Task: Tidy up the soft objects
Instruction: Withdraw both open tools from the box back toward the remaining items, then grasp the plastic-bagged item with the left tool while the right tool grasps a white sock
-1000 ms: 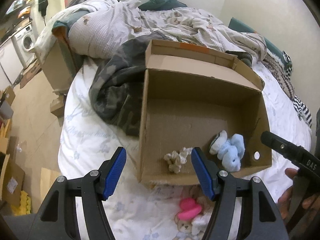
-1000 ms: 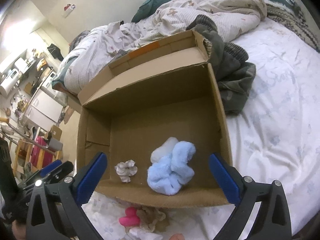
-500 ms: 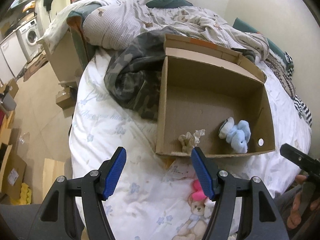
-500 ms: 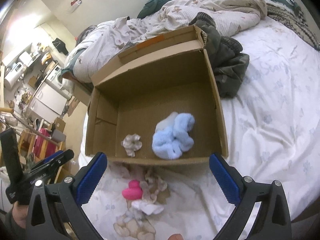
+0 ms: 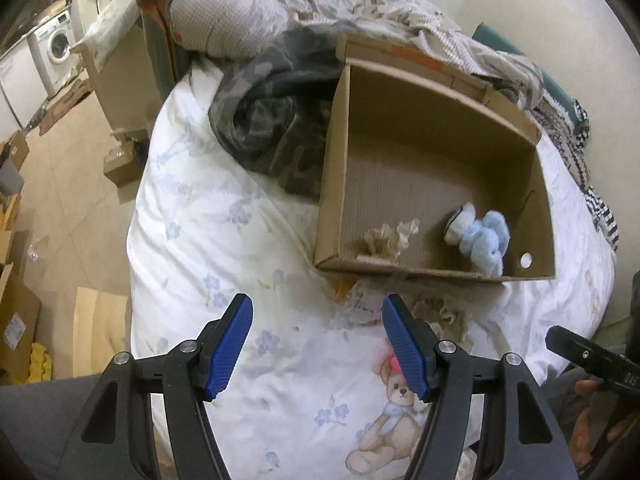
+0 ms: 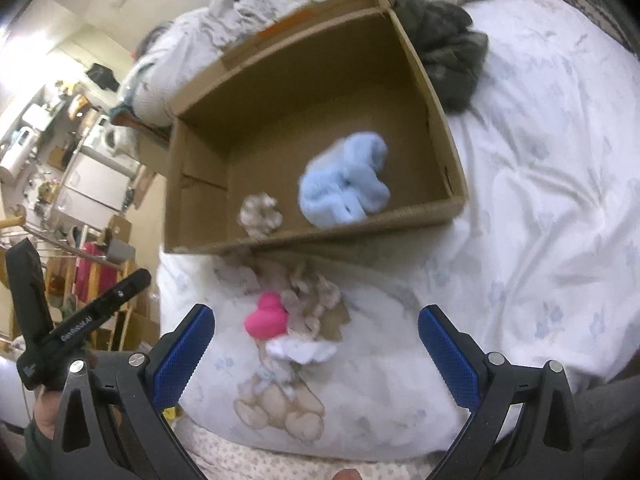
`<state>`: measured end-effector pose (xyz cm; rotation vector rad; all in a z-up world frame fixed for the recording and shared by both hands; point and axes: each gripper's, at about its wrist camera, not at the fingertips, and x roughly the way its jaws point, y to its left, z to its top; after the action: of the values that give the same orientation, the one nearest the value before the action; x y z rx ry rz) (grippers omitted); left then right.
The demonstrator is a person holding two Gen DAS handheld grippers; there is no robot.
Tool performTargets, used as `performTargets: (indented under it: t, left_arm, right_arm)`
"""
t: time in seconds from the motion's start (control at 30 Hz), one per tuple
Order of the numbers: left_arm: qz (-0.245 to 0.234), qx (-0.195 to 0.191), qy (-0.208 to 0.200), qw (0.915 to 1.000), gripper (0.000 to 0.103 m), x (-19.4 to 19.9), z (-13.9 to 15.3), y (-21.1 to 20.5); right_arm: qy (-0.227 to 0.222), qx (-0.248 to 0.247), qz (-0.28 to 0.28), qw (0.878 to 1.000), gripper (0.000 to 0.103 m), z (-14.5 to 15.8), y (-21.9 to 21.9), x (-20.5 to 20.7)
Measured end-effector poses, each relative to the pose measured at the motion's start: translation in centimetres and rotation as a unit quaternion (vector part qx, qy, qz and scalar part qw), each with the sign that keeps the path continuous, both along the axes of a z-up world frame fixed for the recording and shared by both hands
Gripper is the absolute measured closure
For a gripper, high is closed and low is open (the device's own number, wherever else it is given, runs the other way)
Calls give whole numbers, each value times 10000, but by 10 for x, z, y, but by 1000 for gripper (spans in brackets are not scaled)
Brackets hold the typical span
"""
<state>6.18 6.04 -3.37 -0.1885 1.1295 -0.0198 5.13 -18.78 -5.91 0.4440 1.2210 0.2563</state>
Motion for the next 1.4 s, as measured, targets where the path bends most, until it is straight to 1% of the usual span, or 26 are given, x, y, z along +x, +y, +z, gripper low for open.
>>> performTargets:
  t: [0.13, 0.2, 0.33, 0.43, 0.57, 0.63, 0.67, 0.7, 0.73, 0.77, 0.8, 0.87, 0.97, 1.03, 1.13, 1.27, 1.4]
  left_arm:
    - [-107, -98, 305, 9994, 38, 3, -17, -7]
    - [-197, -204, 382, 9989, 38, 7, -23, -14]
    - [-443, -365, 707, 9958, 38, 19, -44, -39]
    - [-596, -260, 833, 9944, 38, 29, -58, -57]
    - [-663, 166, 933, 9933, 39, 44, -75, -73]
    - [-580, 147, 938, 9938, 44, 49, -78, -73]
    - [-547, 139, 947, 9939, 54, 51, -80, -73]
    - [-551, 134, 966, 9937, 61, 52, -80, -73]
    - [-566, 143, 962, 9936, 64, 53, -80, -74]
    - [-579, 135, 951, 9937, 73, 53, -80, -73]
    - [-583, 116, 945, 9937, 88, 52, -79, -72]
    - [-584, 52, 943, 9938, 92, 51, -77, -68]
    - [-594, -230, 940, 9935, 99, 43, -70, -59]
    - [-615, -304, 869, 9938, 100, 34, -62, -53]
    - [-633, -428, 659, 9949, 100, 21, -44, -43]
    - [-564, -489, 453, 9962, 100, 4, -22, -28]
    - [-451, -553, 376, 9967, 100, -6, -12, -12]
  right_arm:
    - [170, -66, -107, 9998, 0, -8, -4, 1]
    - [264, -52, -146, 9995, 0, -13, -5, 2]
    - [351, -39, -142, 9993, 0, -17, -5, 4]
    - [395, -68, -99, 9991, 0, -20, -4, 5]
    - [515, 31, -68, 9986, 0, -25, -5, 9]
    - [541, 74, -67, 9985, 0, -27, -7, 10]
    - [554, 87, -79, 9984, 0, -27, -8, 10]
    - [565, 95, -95, 9983, 0, -28, -9, 11]
    - [574, 100, -109, 9982, 0, -28, -11, 11]
    - [588, 109, -126, 9981, 0, -29, -12, 11]
    - [608, 124, -146, 9980, 0, -30, -13, 12]
    - [648, 161, -171, 9976, 0, -32, -15, 13]
    - [663, 193, -170, 9975, 0, -33, -14, 14]
    - [655, 232, -156, 9975, 0, -32, -13, 15]
    - [669, 301, -161, 9972, 0, -33, -12, 15]
    - [742, 378, -114, 9965, 0, -35, -10, 15]
    - [972, 583, 179, 9934, 0, -42, 1, 12]
